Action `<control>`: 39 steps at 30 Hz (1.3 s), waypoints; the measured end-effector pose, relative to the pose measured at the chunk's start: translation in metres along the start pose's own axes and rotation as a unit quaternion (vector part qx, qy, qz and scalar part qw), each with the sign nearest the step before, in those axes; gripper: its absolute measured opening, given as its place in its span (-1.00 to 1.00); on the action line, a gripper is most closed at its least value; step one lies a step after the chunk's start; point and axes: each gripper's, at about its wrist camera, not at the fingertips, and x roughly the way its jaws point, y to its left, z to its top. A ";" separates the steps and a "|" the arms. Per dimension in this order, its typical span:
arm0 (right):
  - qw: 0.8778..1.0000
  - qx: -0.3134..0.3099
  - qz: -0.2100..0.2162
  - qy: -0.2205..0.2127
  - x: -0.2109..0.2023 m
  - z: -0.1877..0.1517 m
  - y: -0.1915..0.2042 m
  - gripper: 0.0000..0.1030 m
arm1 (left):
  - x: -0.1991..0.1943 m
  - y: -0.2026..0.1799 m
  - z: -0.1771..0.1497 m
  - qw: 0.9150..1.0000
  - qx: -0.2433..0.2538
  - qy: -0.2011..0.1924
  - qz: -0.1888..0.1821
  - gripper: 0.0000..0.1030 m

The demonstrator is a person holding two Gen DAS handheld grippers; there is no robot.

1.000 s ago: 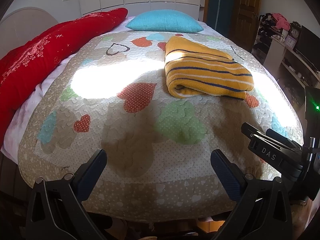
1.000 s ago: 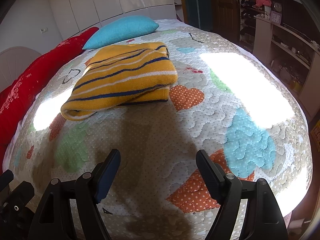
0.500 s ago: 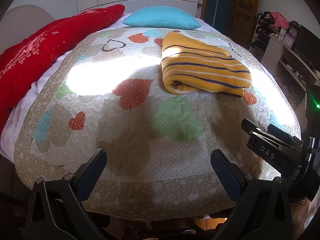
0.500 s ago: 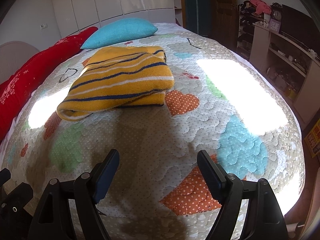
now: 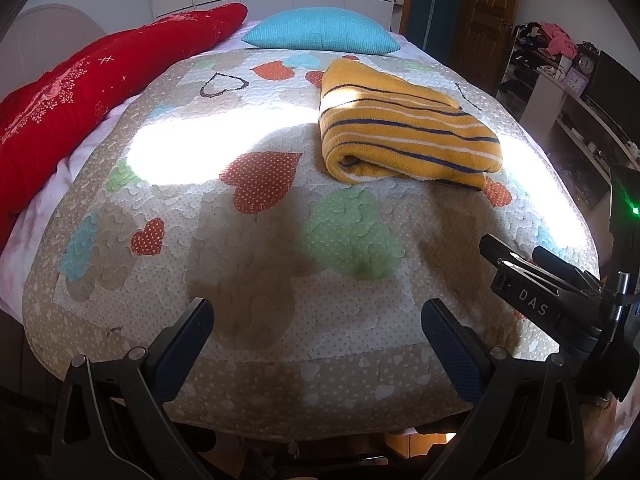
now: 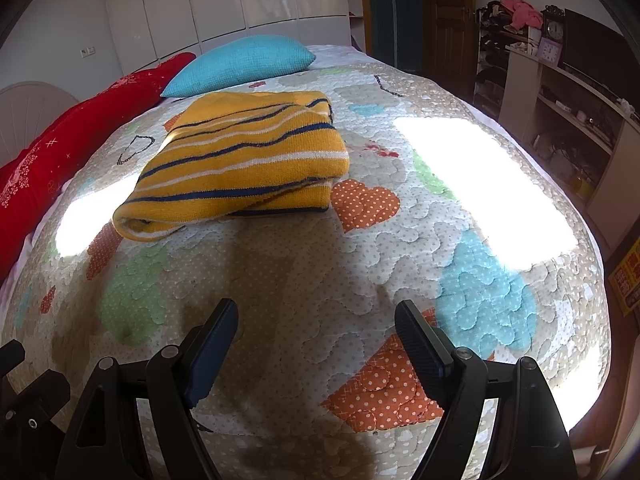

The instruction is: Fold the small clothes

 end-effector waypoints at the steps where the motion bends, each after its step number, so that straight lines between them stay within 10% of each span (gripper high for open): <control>1: 1.000 0.000 0.000 0.000 0.001 0.000 0.000 0.65 | 0.000 0.000 0.000 1.000 -0.001 0.000 0.000 1.00; 39: 1.000 0.000 0.006 0.004 0.004 -0.008 0.002 0.69 | 0.009 0.001 -0.004 1.000 -0.007 0.019 -0.006 1.00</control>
